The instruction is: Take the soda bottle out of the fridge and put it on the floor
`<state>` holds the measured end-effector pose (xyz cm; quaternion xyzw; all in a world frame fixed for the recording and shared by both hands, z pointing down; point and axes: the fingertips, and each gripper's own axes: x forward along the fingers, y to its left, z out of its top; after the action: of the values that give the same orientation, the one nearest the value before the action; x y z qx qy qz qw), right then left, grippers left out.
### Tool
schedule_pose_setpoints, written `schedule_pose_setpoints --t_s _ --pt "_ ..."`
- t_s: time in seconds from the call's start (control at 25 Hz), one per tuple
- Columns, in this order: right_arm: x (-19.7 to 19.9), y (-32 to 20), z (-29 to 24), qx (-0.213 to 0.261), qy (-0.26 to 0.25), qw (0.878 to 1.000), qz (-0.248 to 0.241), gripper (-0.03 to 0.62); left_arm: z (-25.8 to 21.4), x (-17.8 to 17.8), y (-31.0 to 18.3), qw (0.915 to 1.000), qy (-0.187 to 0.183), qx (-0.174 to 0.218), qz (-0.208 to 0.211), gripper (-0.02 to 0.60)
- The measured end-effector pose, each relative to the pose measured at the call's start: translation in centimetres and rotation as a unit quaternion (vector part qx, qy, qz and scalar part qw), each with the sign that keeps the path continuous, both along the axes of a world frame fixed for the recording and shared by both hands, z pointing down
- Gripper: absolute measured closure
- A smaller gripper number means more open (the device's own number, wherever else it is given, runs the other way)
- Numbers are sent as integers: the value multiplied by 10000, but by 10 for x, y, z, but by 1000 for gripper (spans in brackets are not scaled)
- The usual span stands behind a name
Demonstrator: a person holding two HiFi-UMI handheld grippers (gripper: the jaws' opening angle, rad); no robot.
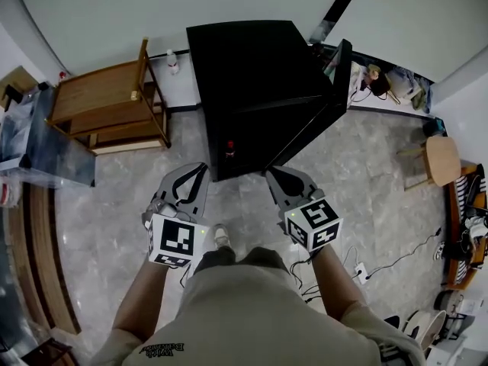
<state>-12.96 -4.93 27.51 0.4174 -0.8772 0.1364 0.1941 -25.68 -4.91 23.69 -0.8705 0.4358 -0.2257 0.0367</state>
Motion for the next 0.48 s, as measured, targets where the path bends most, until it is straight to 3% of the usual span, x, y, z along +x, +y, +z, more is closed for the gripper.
schedule_pose_setpoints --t_s 0.48 --pt "5 -53 44 -63 218 9996 -176 597 37 9 -39 9989 130 -355 -270 571"
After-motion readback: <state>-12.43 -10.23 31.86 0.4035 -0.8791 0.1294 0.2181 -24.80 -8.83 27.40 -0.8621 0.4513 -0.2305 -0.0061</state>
